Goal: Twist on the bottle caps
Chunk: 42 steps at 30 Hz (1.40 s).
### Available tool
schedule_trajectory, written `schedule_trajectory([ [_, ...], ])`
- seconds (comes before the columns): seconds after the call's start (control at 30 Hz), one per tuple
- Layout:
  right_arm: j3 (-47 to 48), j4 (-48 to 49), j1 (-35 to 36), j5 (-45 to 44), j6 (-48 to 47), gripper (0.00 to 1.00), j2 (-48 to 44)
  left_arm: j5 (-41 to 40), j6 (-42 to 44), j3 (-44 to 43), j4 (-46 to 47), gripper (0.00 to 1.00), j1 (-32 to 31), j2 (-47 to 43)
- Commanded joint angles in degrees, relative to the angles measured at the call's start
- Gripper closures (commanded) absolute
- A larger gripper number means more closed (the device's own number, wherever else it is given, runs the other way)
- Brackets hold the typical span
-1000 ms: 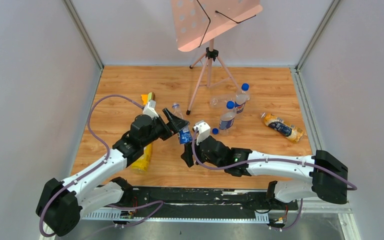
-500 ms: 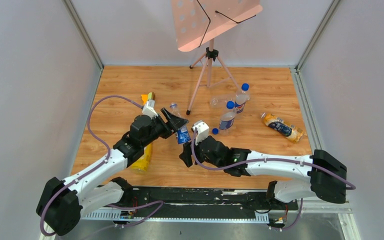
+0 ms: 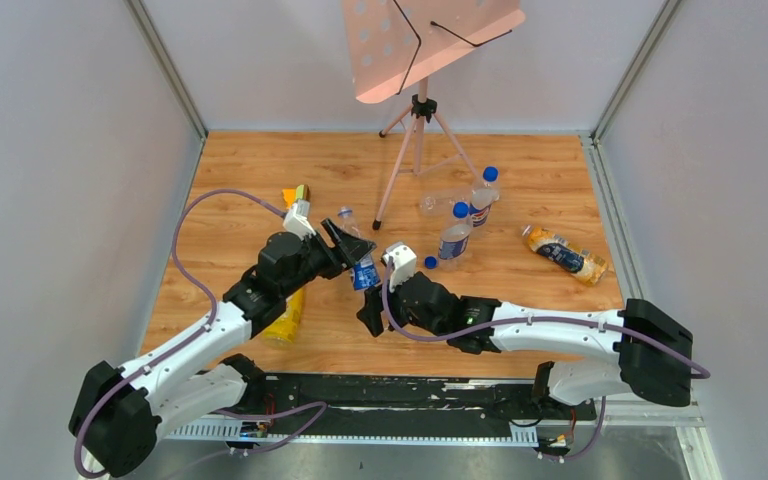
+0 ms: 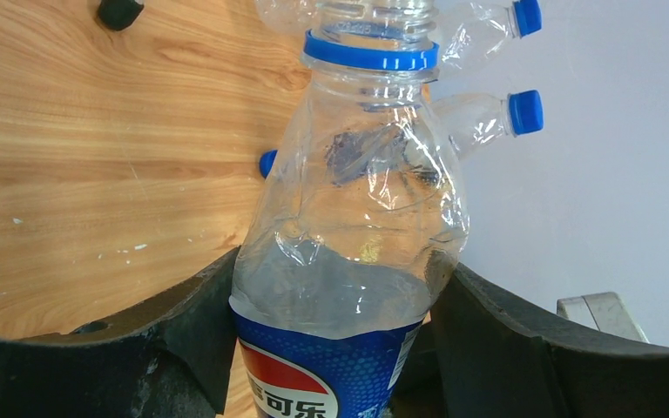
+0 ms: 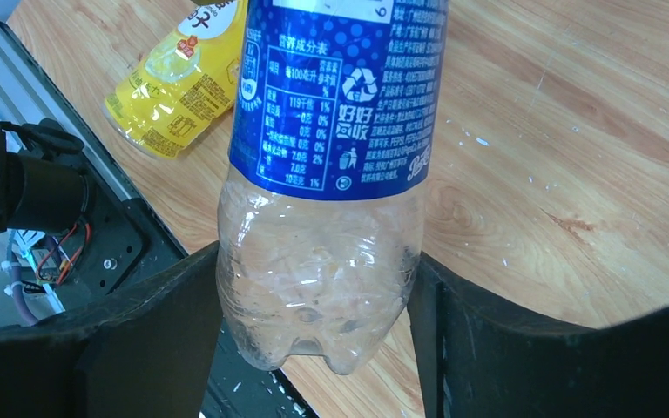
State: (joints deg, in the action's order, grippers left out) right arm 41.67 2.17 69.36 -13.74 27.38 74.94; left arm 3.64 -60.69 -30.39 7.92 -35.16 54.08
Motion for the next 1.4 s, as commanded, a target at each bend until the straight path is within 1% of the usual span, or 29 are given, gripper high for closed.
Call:
schedule_trajectory([
  [0.0,1.13,0.66,0.6,1.51,0.01,0.23,-0.75,-3.48,7.44,-3.14,-2.73,0.99,0.06,-1.15],
  [0.1,2.5,-1.85,0.6,1.48,-0.13,0.14,-1.69,-5.24,13.17,-5.63,-7.15,1.0,0.1,-1.17],
  [0.17,3.24,-4.91,0.58,1.47,-0.21,0.1,-2.61,-6.25,16.88,-7.07,-10.86,1.0,0.28,-1.17],
  [0.3,4.48,-8.84,0.55,-0.19,-0.31,0.08,-4.64,-6.39,22.76,-9.15,-14.82,1.0,1.43,-1.43],
  [0.43,4.83,-11.92,0.39,-3.78,-1.33,0.06,-6.6,-4.97,27.69,-10.59,-17.3,1.0,3.22,-1.75],
  [0.53,4.57,-13.39,-0.49,-6.24,-1.7,0.05,-7.62,-4.13,29.84,-11.26,-18.66,1.0,4.09,-2.06],
  [0.7,4.92,-14.58,-3.15,-6.65,-1.88,0.05,-7.24,-0.15,31.49,-11.22,-18.87,1.0,5.99,-2.83],
  [0.9,8.26,-17.95,-8.56,-6.64,-1.14,0.05,-1.8,1.06,35.06,-12.5,-21.72,1.0,7.96,-4.86],
  [1.0,9.58,-18.44,-11.62,-6.76,-0.91,0.05,1.65,1.4,38.85,-14.14,-24.42,1.0,8.08,-6.31],
  [1.17,12.81,-19.11,-14.66,-7.77,-1.01,0.06,9.29,1.25,44.69,-15.35,-27.02,1.0,8.09,-9.38],
  [1.37,16.93,-21.12,-16.17,-11.2,-1.47,0.14,17.52,-1.15,50.03,-16.68,-30.46,1.0,8.09,-11.88],
])
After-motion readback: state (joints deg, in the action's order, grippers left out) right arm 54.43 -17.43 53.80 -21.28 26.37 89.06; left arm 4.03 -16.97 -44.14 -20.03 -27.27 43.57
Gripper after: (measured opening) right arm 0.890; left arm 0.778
